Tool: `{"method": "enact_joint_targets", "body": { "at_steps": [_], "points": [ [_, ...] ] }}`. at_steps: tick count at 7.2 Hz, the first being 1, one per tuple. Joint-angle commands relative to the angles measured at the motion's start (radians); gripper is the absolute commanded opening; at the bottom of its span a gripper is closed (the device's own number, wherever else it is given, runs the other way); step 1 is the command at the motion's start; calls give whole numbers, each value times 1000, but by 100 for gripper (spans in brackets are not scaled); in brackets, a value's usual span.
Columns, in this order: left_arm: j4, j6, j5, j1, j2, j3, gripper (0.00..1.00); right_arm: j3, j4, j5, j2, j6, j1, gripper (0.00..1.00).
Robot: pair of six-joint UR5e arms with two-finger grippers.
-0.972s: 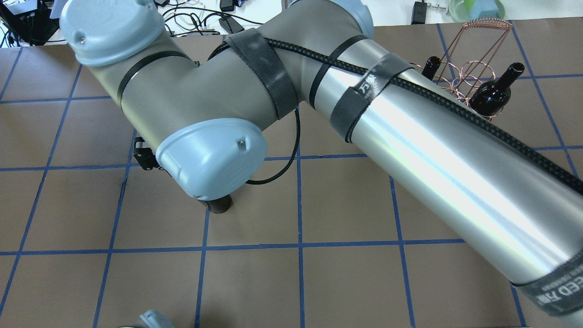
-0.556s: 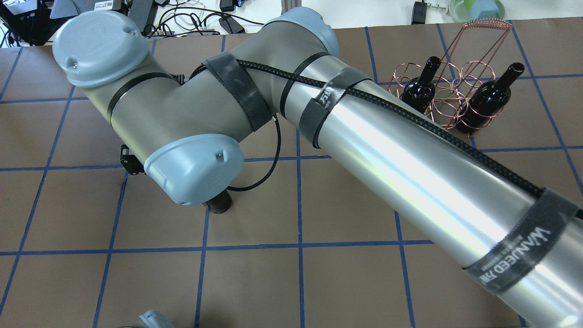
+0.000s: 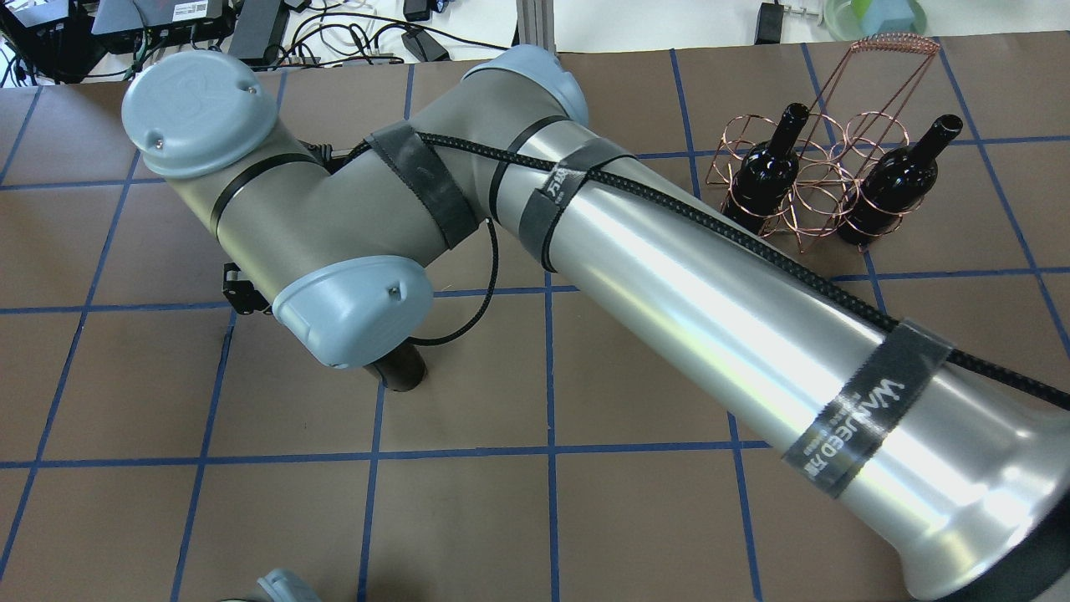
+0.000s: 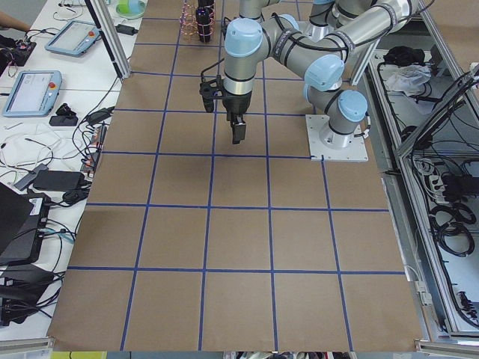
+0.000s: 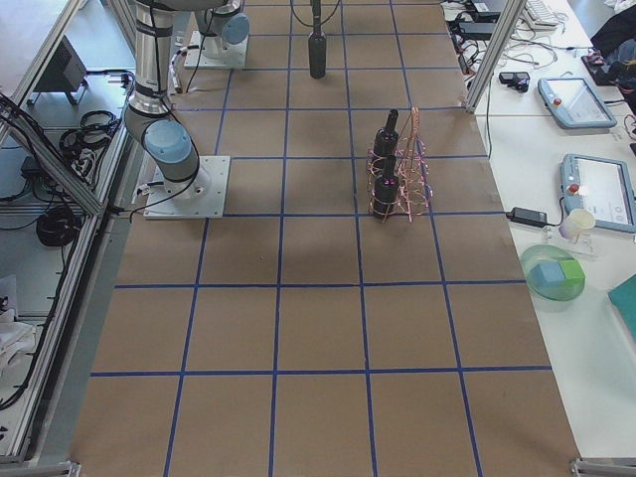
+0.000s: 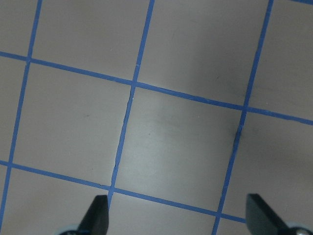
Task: Place wine into wine basket
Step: 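Lower the right gripper and grasp the dark bottle's neck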
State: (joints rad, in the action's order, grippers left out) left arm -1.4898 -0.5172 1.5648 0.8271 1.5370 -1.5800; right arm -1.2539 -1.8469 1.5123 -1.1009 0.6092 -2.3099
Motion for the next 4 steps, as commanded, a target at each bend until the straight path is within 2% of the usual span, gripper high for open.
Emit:
{"method": "enact_joint_targets", "body": {
  "at_steps": [1,2,3,4],
  "points": [
    [0,0,0,3,0,0,100,-1,-2,8,7,-25,1,96],
    [0,0,0,1,0,0,100,-5,-2,8,9,-26,1,91],
    [0,0,-2,3,0,0,100,-7,0,6,12,-45,4,80],
    [0,0,-2,1,0,0,100,-7,0,6,9,-45,7,79]
  ]
}}
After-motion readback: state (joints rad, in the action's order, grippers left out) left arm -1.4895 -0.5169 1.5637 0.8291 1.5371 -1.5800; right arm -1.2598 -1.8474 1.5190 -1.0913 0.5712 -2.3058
